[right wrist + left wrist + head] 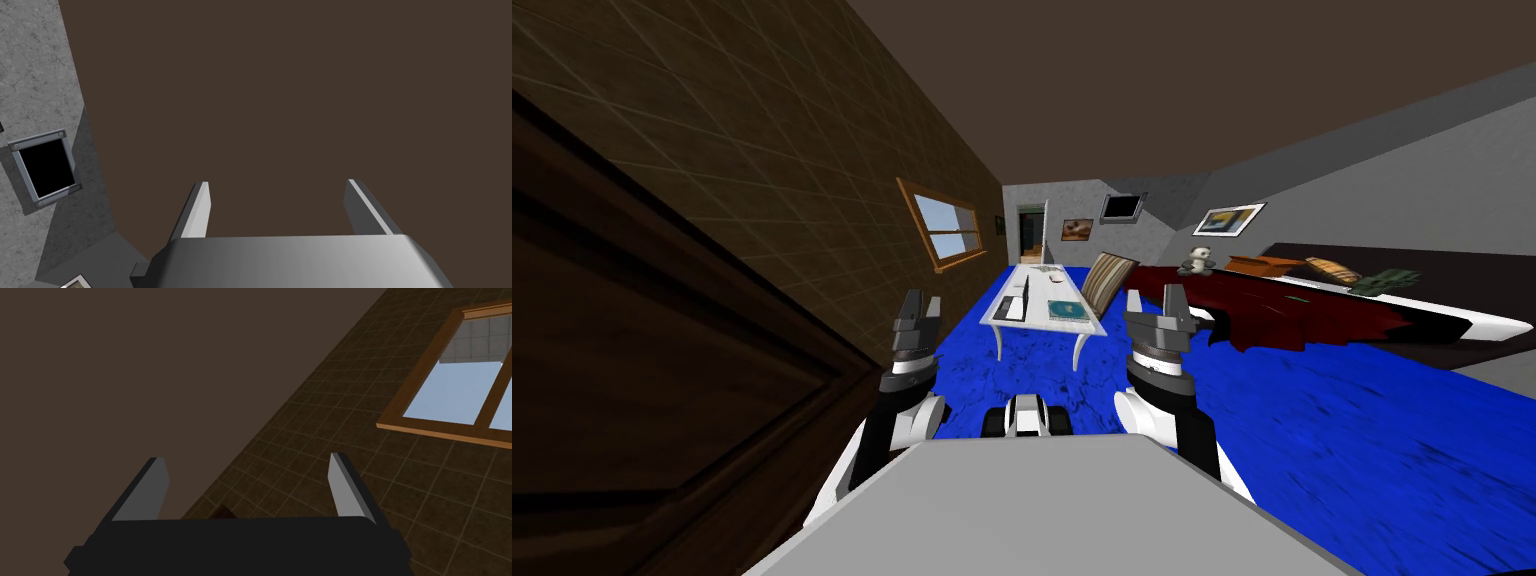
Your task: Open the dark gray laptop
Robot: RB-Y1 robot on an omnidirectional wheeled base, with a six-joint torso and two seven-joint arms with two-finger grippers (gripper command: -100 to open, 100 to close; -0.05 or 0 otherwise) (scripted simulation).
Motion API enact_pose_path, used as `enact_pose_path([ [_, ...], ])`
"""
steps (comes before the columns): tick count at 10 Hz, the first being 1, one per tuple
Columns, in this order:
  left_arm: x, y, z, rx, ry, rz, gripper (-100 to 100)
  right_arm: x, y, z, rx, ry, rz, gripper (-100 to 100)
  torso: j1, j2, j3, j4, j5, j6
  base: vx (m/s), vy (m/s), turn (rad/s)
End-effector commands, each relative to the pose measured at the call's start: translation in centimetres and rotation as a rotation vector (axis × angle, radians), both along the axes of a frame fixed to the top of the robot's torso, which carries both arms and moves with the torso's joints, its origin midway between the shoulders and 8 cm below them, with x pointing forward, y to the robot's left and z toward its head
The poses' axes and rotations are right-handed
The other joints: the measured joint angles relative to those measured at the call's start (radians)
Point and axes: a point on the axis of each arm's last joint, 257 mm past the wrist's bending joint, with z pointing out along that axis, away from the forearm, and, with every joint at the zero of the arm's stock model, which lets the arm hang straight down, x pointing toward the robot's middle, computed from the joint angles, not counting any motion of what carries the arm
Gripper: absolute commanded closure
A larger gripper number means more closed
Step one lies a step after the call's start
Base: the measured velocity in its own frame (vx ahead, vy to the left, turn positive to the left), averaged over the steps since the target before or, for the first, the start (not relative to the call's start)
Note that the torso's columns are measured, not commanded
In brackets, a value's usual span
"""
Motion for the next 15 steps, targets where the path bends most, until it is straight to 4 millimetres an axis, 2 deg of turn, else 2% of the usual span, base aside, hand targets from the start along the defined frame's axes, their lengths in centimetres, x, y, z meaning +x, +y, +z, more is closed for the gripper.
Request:
enact_pose_path([
  [1, 1.6, 0.1, -2.2, 0.067, 0.079, 0.007, -100, 0.0, 0.0, 0.0, 0.0, 0.0, 0.0, 0, 0.0, 0.001, 0.0, 0.0, 0.0, 0.0, 0.092, -0.093, -0.046],
  [7, 4.9, 2.2, -7.3, 0.132, 0.25, 0.079, -100, 0.0, 0.0, 0.0, 0.0, 0.0, 0.0, 0, 0.001, 0.002, 0.001, 0.001, 0.0, 0.0, 0.095, -0.124, -0.038],
  [10, 6.5, 4.0, -10.6, 0.15, 0.354, 0.133, -100, 0.0, 0.0, 0.0, 0.0, 0.0, 0.0, 0, 0.001, 0.001, 0.0, 0.001, 0.0, 0.0, 0.103, -0.119, -0.046],
  [13, 7.4, 5.3, -13.0, 0.156, 0.427, 0.173, -100, 0.0, 0.0, 0.0, 0.0, 0.0, 0.0, 0, 0.001, 0.003, 0.001, 0.001, 0.0, 0.0, 0.084, -0.105, -0.036],
  [15, 8.2, 6.9, -15.7, 0.164, 0.509, 0.216, -100, 0.0, 0.0, 0.0, 0.0, 0.0, 0.0, 0, 0.001, 0.0, 0.0, 0.0, 0.0, 0.0, 0.116, -0.117, -0.051],
])
